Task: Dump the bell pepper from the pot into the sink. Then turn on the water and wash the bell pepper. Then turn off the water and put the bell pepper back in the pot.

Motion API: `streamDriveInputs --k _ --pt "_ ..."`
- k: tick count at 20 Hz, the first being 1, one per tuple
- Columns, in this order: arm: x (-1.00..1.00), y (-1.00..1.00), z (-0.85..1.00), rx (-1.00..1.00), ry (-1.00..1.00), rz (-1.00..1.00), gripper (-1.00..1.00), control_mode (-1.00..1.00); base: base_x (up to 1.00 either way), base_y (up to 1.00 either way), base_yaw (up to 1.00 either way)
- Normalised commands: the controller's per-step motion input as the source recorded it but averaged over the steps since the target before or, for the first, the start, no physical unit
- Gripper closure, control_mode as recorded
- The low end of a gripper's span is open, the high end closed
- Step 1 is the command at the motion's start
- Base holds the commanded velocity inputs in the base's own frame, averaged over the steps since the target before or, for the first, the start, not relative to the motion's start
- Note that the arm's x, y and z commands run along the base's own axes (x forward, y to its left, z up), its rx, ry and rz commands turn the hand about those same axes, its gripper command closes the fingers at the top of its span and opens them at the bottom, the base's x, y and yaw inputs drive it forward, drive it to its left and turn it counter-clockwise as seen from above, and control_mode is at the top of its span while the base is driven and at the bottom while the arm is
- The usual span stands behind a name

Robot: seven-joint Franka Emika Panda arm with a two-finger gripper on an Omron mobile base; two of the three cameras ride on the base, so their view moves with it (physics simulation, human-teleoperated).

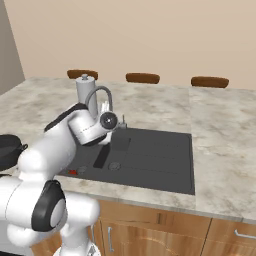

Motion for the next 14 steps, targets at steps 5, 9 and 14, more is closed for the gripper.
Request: streamDriveInputs --k 5,9,14 --pt "0.2 0.0 -0.17 0.0 0.0 0.0 -1.0 -1.0 0.0 0.0 0.0" --pt "0.1 0.0 -0.24 0.0 0.0 0.0 -1.0 -1.0 0.0 0.0 0.0" --pt "0.2 0.0 -0.07 0.0 0.0 0.0 -1.0 -1.0 0.0 0.0 0.0"
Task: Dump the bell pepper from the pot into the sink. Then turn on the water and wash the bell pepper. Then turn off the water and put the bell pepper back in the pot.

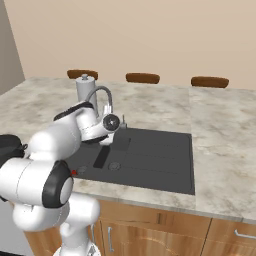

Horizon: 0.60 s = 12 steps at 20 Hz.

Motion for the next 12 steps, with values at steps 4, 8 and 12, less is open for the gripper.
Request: streamDriveInputs --k 4,8,12 --pt "0.31 0.0 -0.1 0.0 0.01 0.0 -1.0 -1.0 0.0 0.0 0.0" --pt "0.19 0.0 -0.15 0.0 0.0 0.0 -1.0 -1.0 0.0 0.0 0.0" --pt "0.13 0.0 -0.13 0.0 0.0 0.0 -1.0 -1.0 0.0 0.0 0.0"
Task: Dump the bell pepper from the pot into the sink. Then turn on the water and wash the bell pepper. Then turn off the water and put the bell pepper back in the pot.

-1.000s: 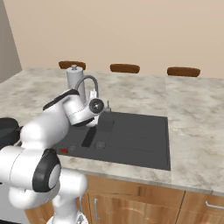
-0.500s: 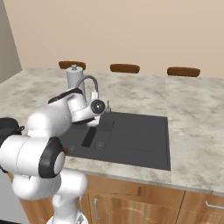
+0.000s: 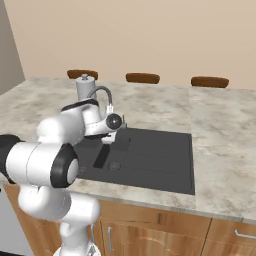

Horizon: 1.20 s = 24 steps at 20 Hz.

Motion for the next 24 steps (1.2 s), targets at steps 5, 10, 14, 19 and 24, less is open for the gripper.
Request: streamDriveInputs --k 5,10,14,19,24 --pt "0.15 0.0 -0.06 0.0 0.0 0.0 -1.0 -1.0 0.0 0.0 0.0" --pt "0.16 0.0 -0.07 0.0 0.0 0.0 -1.0 -1.0 0.0 0.0 0.0" --pt "0.18 0.0 -0.12 0.0 0.0 0.0 -1.0 -1.0 0.0 0.0 0.0" --pt "0.2 0.0 -0.15 0.0 0.0 0.0 -1.0 -1.0 0.0 0.0 0.0" --pt "0.18 0.0 -0.14 0.0 0.0 0.0 -1.0 -1.0 0.0 0.0 0.0"
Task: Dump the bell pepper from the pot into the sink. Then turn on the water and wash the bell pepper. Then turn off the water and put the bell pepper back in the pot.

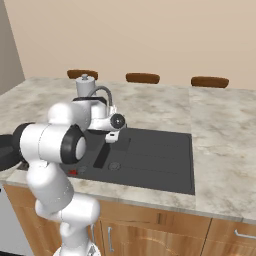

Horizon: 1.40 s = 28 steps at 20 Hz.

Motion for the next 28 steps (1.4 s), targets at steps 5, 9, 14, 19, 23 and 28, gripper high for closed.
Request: streamDriveInputs --k 5,9,14,19,23,28 --pt "0.17 0.0 -0.15 0.0 0.0 0.0 -1.0 -1.0 0.0 0.0 0.0" --pt "0.18 0.0 -0.11 0.0 0.0 0.0 -1.0 -1.0 0.0 0.0 0.0" --pt "0.3 0.0 -0.07 0.0 0.0 0.01 -1.0 -1.0 0.0 0.0 0.0" --pt "0.31 0.0 -0.1 0.0 0.01 0.0 -1.0 -1.0 0.0 0.0 0.0" --pt "0.29 0.0 -0.14 0.0 0.03 0.0 -1.0 -1.0 0.0 0.0 0.0" --pt "0.28 0.0 -0.11 0.0 0.02 0.0 -1.0 -1.0 0.0 0.0 0.0"
